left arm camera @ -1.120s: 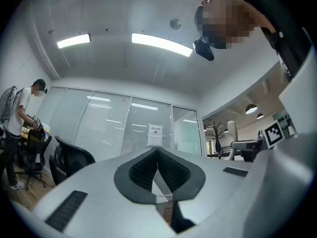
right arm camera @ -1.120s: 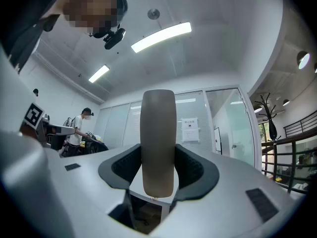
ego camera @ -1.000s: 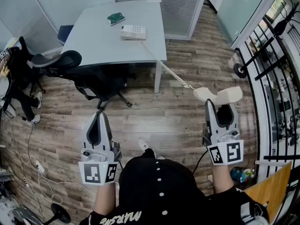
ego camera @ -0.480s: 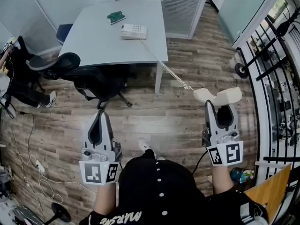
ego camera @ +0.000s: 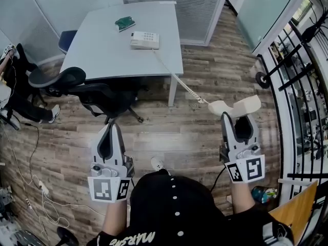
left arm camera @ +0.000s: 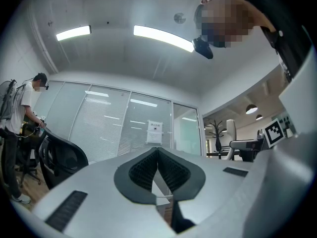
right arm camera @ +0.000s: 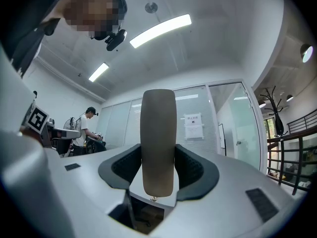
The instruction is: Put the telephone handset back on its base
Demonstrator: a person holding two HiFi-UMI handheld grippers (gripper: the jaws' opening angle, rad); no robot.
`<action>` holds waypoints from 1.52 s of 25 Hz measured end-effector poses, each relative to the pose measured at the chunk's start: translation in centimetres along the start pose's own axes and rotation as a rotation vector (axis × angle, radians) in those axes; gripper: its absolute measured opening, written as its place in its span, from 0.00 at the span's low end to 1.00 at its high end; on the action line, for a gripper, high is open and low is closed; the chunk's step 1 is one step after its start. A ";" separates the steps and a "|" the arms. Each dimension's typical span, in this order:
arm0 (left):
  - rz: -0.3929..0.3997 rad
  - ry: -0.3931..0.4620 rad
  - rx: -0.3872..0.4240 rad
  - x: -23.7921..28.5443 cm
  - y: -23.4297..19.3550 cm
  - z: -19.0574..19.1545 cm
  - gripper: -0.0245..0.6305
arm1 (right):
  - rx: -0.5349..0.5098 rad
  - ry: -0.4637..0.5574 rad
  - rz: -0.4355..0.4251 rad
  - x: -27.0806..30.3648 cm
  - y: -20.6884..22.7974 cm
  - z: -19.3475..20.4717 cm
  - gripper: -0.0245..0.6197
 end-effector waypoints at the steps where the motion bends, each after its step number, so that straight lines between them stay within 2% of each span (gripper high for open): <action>1: 0.001 0.002 -0.001 0.3 -0.2 0.1 0.06 | -0.002 0.001 0.002 0.4 0.0 0.1 0.39; 12: 0.025 0.021 -0.002 3.8 -4.1 0.7 0.06 | -0.009 0.007 0.026 5.1 -0.8 1.2 0.39; 21: 0.026 0.015 -0.009 4.2 -6.7 1.3 0.06 | -0.014 0.005 0.039 7.1 -2.3 2.1 0.39; 30: 0.023 -0.011 -0.018 4.7 -7.0 2.6 0.06 | -0.015 -0.020 0.014 7.4 -2.5 3.3 0.39; 38: 0.016 -0.009 -0.006 7.0 -7.0 3.3 0.06 | 0.001 -0.009 0.015 9.7 -0.8 4.2 0.39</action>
Point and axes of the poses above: the fingertips, and each gripper's own axes: x forward along the fingers, y to its right, z out of its underside, the point moved 6 cm from there along -x, backward along the fingers, and after that the axes turned 11 degrees about y, right-handed, at the moved point
